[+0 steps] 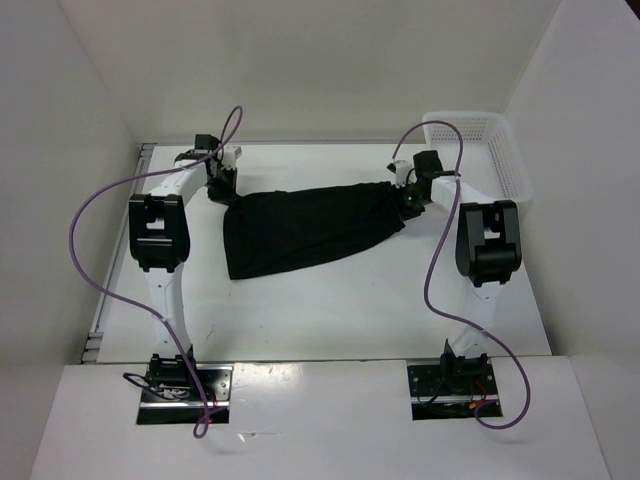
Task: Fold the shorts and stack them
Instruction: Fold the shorts
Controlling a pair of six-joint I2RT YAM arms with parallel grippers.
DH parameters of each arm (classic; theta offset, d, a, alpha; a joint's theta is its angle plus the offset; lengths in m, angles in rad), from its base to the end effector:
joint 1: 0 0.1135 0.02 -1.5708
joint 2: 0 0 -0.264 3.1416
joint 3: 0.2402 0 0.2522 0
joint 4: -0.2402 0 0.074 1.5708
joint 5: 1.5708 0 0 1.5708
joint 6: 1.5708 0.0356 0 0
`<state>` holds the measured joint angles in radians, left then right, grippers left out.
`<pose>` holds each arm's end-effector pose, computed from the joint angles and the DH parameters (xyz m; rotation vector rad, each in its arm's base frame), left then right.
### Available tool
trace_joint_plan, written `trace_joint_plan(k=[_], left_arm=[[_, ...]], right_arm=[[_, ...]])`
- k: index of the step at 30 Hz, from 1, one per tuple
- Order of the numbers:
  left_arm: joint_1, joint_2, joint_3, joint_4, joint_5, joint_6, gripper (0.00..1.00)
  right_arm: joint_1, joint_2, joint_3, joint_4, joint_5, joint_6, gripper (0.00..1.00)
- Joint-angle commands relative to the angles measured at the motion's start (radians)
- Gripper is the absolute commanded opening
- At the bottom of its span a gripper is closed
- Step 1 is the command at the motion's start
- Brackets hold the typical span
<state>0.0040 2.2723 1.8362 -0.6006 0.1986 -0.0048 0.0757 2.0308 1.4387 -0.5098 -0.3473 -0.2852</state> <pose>0.4932 -0.0051 0.1723 0.0594 2.5967 -0.2590 0.4204 0.0440 0.1673 -0.5771 2.5528 0.3909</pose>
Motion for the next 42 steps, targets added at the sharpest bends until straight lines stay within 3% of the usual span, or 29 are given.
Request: trace_joint_plan(k=[1, 5, 7, 10, 11, 12, 19, 24, 30, 34, 36, 40, 41, 42], left_arm=[[-0.012, 0.032, 0.075, -0.011, -0.001, 0.005, 0.19], [-0.050, 0.052, 0.141, -0.031, 0.033, 0.005, 0.32], [-0.059, 0.052, 0.175, -0.042, 0.045, 0.005, 0.51], [-0.068, 0.070, 0.235, -0.070, 0.068, 0.005, 0.70], [-0.068, 0.070, 0.244, -0.080, 0.068, 0.005, 0.94], [-0.068, 0.070, 0.244, -0.080, 0.068, 0.005, 1.00], [-0.068, 0.026, 0.180, -0.126, 0.038, 0.005, 1.00], [-0.114, 0.047, 0.077, -0.162, 0.131, 0.005, 1.00], [-0.148, 0.107, 0.093, -0.171, 0.275, 0.005, 1.00], [-0.182, 0.164, 0.165, -0.188, 0.275, 0.005, 0.98], [-0.191, 0.213, 0.228, -0.206, 0.275, 0.005, 0.88], [-0.210, 0.282, 0.328, -0.245, 0.275, 0.005, 0.32], [-0.220, 0.297, 0.343, -0.245, 0.275, 0.005, 0.23], [-0.220, 0.306, 0.362, -0.257, 0.275, 0.005, 0.23]], right_arm=[[-0.004, -0.047, 0.009, -0.016, 0.060, -0.026, 0.00], [-0.024, -0.130, -0.001, -0.049, 0.027, -0.016, 0.00], [-0.034, -0.191, -0.014, -0.068, 0.027, -0.025, 0.00], [-0.034, -0.259, -0.041, -0.068, 0.036, -0.016, 0.00], [-0.034, -0.271, -0.050, -0.068, 0.036, -0.016, 0.00], [-0.034, -0.282, -0.050, -0.079, 0.036, -0.016, 0.00], [-0.079, -0.334, -0.041, -0.079, 0.120, -0.016, 0.00], [-0.079, -0.345, -0.012, -0.088, 0.140, -0.058, 0.00], [-0.079, -0.324, 0.070, -0.111, 0.172, -0.134, 0.00], [-0.070, -0.313, 0.124, -0.133, 0.237, -0.187, 0.00], [-0.041, -0.301, 0.153, -0.133, 0.261, -0.200, 0.00], [0.071, -0.282, 0.177, -0.147, 0.319, -0.213, 0.00], [0.097, -0.282, 0.177, -0.138, 0.332, -0.213, 0.00], [0.122, -0.268, 0.177, -0.127, 0.343, -0.213, 0.00]])
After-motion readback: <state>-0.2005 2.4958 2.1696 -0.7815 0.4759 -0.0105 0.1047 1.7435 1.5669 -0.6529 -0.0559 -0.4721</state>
